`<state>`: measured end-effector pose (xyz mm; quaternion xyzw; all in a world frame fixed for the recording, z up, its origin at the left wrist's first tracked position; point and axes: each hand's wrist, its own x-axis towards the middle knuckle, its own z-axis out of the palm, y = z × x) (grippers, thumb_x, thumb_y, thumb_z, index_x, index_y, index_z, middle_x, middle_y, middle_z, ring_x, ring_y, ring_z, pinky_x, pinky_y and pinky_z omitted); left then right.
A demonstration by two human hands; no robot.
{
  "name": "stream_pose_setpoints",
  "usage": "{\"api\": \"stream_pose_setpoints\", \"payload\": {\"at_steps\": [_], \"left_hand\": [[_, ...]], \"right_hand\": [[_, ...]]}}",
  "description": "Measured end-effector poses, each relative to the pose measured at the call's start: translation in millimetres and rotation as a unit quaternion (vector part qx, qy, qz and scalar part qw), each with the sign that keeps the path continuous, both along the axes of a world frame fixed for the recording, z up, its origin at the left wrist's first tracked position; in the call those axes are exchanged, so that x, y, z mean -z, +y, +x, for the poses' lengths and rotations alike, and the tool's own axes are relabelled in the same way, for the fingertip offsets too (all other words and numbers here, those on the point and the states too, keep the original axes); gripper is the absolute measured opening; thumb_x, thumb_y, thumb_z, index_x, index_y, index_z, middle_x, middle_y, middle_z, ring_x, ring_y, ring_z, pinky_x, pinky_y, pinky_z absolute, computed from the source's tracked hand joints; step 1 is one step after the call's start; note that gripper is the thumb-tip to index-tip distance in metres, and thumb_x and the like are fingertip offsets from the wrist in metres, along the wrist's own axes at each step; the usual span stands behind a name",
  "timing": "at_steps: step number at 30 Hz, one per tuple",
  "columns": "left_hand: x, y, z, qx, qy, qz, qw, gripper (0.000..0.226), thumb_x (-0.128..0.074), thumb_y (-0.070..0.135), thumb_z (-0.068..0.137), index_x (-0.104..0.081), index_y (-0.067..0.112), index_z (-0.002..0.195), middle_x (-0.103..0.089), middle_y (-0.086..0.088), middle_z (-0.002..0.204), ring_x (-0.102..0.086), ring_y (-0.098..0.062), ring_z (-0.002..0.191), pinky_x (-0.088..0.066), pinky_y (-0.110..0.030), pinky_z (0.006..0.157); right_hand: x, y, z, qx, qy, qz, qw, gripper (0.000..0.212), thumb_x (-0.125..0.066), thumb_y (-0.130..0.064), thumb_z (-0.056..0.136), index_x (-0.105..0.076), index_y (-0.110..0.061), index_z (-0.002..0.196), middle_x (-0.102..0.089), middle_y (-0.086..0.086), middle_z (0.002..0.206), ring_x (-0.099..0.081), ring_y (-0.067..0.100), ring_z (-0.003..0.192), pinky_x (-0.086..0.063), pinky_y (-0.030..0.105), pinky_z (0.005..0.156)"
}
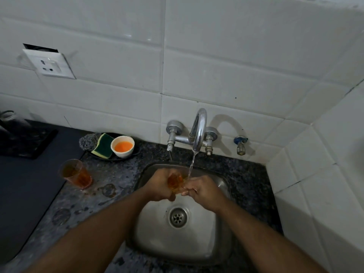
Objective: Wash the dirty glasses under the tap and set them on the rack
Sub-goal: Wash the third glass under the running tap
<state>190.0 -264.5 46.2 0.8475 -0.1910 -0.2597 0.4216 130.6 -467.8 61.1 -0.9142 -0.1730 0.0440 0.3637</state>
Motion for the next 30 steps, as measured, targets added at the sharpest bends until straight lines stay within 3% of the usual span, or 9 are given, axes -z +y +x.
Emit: {"api": "stream_pose_setpoints", "payload": {"at_steps": [2,7,12,15,18,23,26,28,30], "left_hand": [[-1.6,4.4,5.0,0.029,0.067,0.016,0.997,0.055,-0.088,-0.006,0.066,-0.068,0.025,0.107,-0.073,0.0,0.094,-0.073,-0.011,0.073,-0.058,-0.024,0.06],[5.7,-13.2,-7.4,-0.136,-0.162,-0.053,0.976,0.035,-0.09,0.024,0.068,-0.066,0.028,0.094,-0.069,0.011,0.08,-0.066,-0.001,0.073,-0.055,-0.022,0.065],[0.6,4.8,2.5,0.009,0.022,0.005,1.0,0.059,-0.09,-0.003,0.064,-0.068,0.022,0.112,-0.071,0.005,0.094,-0.071,-0.008,0.078,-0.057,-0.02,0.061],[1.5,-3.2,-2.1,-0.072,-0.084,-0.027,0.993,0.052,-0.093,0.009,0.062,-0.066,0.027,0.103,-0.071,0.008,0.09,-0.07,-0.008,0.08,-0.056,-0.021,0.065],[0.9,-10.2,-10.6,-0.136,-0.163,-0.044,0.976,0.035,-0.089,0.023,0.069,-0.066,0.027,0.096,-0.07,0.01,0.081,-0.068,-0.002,0.075,-0.056,-0.022,0.066],[-3.0,6.5,0.6,0.025,0.059,0.027,0.998,0.054,-0.089,-0.004,0.067,-0.068,0.02,0.11,-0.073,-0.001,0.093,-0.072,-0.008,0.07,-0.056,-0.023,0.058],[3.6,-7.1,-3.1,-0.065,-0.081,0.005,0.995,0.048,-0.093,0.013,0.065,-0.068,0.027,0.104,-0.07,0.009,0.091,-0.07,-0.006,0.083,-0.056,-0.022,0.068],[6.6,-14.1,-8.2,-0.137,-0.161,-0.017,0.977,0.038,-0.092,0.025,0.066,-0.065,0.03,0.092,-0.068,0.012,0.08,-0.066,-0.002,0.076,-0.051,-0.017,0.065],[2.9,-10.3,-6.4,-0.101,-0.103,-0.023,0.989,0.042,-0.092,0.016,0.068,-0.066,0.03,0.098,-0.069,0.009,0.085,-0.069,-0.007,0.079,-0.052,-0.017,0.066]], "right_hand": [[-1.0,-3.6,1.5,-0.01,-0.004,0.001,1.0,0.008,-0.077,-0.011,0.091,-0.083,-0.014,0.095,-0.08,-0.005,0.093,-0.072,-0.001,0.082,-0.06,0.024,0.079],[-2.8,14.1,5.8,0.09,-0.018,0.081,0.992,0.01,-0.083,-0.009,0.086,-0.085,-0.015,0.094,-0.081,-0.006,0.091,-0.074,0.003,0.084,-0.06,0.025,0.083],[-4.5,-8.5,9.3,-0.042,0.003,-0.04,0.998,0.009,-0.079,-0.022,0.091,-0.082,-0.019,0.099,-0.079,-0.008,0.096,-0.071,-0.001,0.082,-0.059,0.027,0.079],[-5.1,4.6,10.8,0.025,-0.01,0.026,0.999,0.005,-0.082,-0.016,0.088,-0.083,-0.019,0.09,-0.076,-0.016,0.085,-0.07,-0.003,0.078,-0.053,0.017,0.075],[-3.6,15.0,7.9,0.051,-0.009,0.06,0.997,0.006,-0.082,-0.017,0.088,-0.084,-0.018,0.094,-0.079,-0.01,0.088,-0.073,0.003,0.081,-0.056,0.021,0.077],[-1.1,-10.1,10.6,-0.064,0.001,-0.069,0.996,0.008,-0.076,-0.024,0.093,-0.081,-0.018,0.094,-0.078,-0.006,0.091,-0.068,0.001,0.076,-0.056,0.028,0.074],[-1.3,2.3,10.7,0.009,-0.006,0.015,1.0,0.009,-0.08,-0.014,0.09,-0.083,-0.018,0.097,-0.08,-0.01,0.094,-0.07,-0.004,0.083,-0.055,0.018,0.081],[-1.7,8.0,9.3,0.048,0.014,0.057,0.997,0.011,-0.08,-0.017,0.09,-0.084,-0.02,0.101,-0.08,-0.012,0.097,-0.073,0.0,0.088,-0.057,0.022,0.084],[-1.8,2.0,7.7,0.001,0.026,0.014,1.0,0.013,-0.078,-0.027,0.093,-0.083,-0.021,0.103,-0.08,-0.009,0.099,-0.074,0.002,0.09,-0.059,0.03,0.086]]}}
